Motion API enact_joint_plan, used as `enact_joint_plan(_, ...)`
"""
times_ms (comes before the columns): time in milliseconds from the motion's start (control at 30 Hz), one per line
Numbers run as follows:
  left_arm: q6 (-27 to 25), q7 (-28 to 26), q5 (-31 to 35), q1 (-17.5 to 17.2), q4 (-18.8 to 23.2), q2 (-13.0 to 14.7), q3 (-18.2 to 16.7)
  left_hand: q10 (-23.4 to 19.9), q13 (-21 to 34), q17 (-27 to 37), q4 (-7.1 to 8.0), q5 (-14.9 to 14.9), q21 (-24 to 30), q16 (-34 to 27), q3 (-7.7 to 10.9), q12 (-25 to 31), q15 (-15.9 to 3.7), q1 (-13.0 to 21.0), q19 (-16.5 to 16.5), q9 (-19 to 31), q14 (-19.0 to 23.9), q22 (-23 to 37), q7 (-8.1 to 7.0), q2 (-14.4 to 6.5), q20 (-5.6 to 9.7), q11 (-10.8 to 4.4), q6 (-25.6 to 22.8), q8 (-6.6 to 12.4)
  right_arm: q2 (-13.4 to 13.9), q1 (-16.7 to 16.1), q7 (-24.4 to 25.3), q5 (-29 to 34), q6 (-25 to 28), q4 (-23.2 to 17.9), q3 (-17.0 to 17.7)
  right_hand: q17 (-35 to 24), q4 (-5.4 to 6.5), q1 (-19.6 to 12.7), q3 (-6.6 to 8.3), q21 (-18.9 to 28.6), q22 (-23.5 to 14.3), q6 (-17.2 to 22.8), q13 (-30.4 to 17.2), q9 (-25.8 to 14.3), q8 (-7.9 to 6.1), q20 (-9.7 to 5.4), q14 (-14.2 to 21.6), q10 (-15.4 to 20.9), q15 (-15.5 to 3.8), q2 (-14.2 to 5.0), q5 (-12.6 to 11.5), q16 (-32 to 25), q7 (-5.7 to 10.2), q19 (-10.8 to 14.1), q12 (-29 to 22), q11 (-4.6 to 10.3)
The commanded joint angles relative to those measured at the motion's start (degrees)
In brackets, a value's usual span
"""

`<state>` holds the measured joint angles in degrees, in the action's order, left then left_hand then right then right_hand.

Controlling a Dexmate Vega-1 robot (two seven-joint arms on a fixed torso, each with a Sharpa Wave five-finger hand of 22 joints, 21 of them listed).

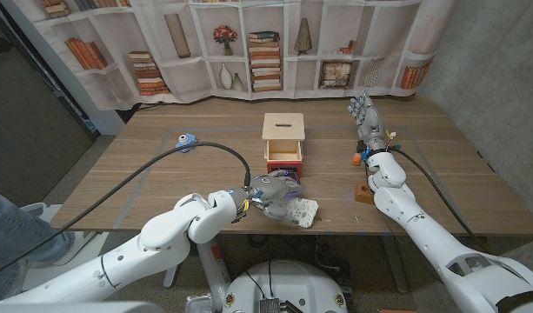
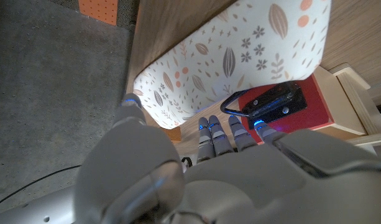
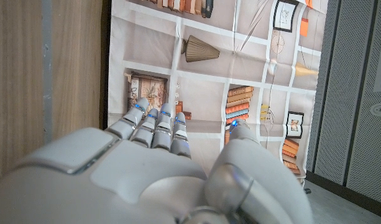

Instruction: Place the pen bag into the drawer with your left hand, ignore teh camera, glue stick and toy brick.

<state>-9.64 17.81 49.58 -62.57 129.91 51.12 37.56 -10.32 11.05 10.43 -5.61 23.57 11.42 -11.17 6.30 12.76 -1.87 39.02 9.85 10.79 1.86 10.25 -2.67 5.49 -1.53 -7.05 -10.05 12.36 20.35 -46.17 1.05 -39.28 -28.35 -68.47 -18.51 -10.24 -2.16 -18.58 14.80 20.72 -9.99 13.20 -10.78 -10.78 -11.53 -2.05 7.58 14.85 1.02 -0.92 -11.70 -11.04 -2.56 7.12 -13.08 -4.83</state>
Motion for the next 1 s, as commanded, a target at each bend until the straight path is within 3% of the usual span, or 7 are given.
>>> enact_joint_plan(33, -0.47, 0.49, 1.24, 0.24, -0.04, -0.74, 1.07, -0.89, 0.25, 0.16, -0.05, 0.62, 0.32, -0.07, -0.17, 0.18, -1.65, 0.87, 1.23, 0.31, 0.39, 0.28, -0.42, -0.32, -0.21, -0.32, -1.15, 0.4, 0.64, -0.96, -0.13, -0.42, 0.06, -0.7, 0.45, -0.26, -0.21, -0.07, 0.14, -0.37, -0.26, 0.42, -0.17, -0.16, 0.27, -0.65, 0.47, 0.62, -0.13, -0.68, -0.08, 0.19, 0.06, 0.58, 0.22, 0.12)
enact_joint_plan(467, -0.64, 1.49, 2.32, 1.01, -0.85, -1.61, 2.07, -2.61, 0.25, 0.13, -0.35, 0.91, 0.47, -0.26, 0.24, 0.55, -2.06, 2.36, 0.73, 0.32, 1.17, 0.28, -1.29, -1.44, 0.06, -1.34, -3.19, 0.95, 0.42, -1.05, -0.48, -0.86, -0.25, 0.38, 0.68, -0.26, -0.31, -0.03, 0.09, -0.69, -0.27, 0.42, -0.18, -0.16, 0.27, -0.53, 0.54, 0.69, -0.15, -0.7, -0.09, 0.18, 0.13, 0.66, 0.21, 0.06)
enact_joint_plan(767, -0.73, 1.42, 3.34, 1.69, -1.81, -2.58, 2.86, -5.4, 0.25, 0.06, -0.87, 1.0, 0.63, -0.53, 1.09, 1.13, -2.72, 4.65, 0.03, 0.32, 2.44, 0.27, -2.36, -3.15, -0.02, -2.3, -6.1, 1.7, 0.51, -1.42, -0.29, -1.06, -0.27, 0.53, 0.94, -0.26, -0.36, 0.0, 0.07, -0.88, -0.28, 0.44, -0.18, -0.16, 0.26, -0.48, 0.58, 0.62, -0.14, -0.71, -0.1, 0.17, 0.13, 0.71, 0.25, 0.09)
enact_joint_plan(1000, -1.65, -0.88, 5.23, 1.14, -2.22, -3.49, 3.24, -9.09, 0.22, -0.01, -1.46, 0.73, 0.96, -0.89, 2.27, 1.68, -3.97, 7.54, -1.42, 0.31, 4.49, 0.26, -3.53, -5.39, 0.74, -3.85, -9.92, 2.57, 0.57, -1.65, -0.56, -1.34, -0.46, 0.8, 1.14, -0.26, -0.41, 0.02, 0.05, -1.02, -0.28, 0.42, -0.19, -0.16, 0.27, -0.44, 0.59, 0.7, -0.18, -0.73, -0.1, 0.17, 0.15, 0.76, 0.22, 0.22)
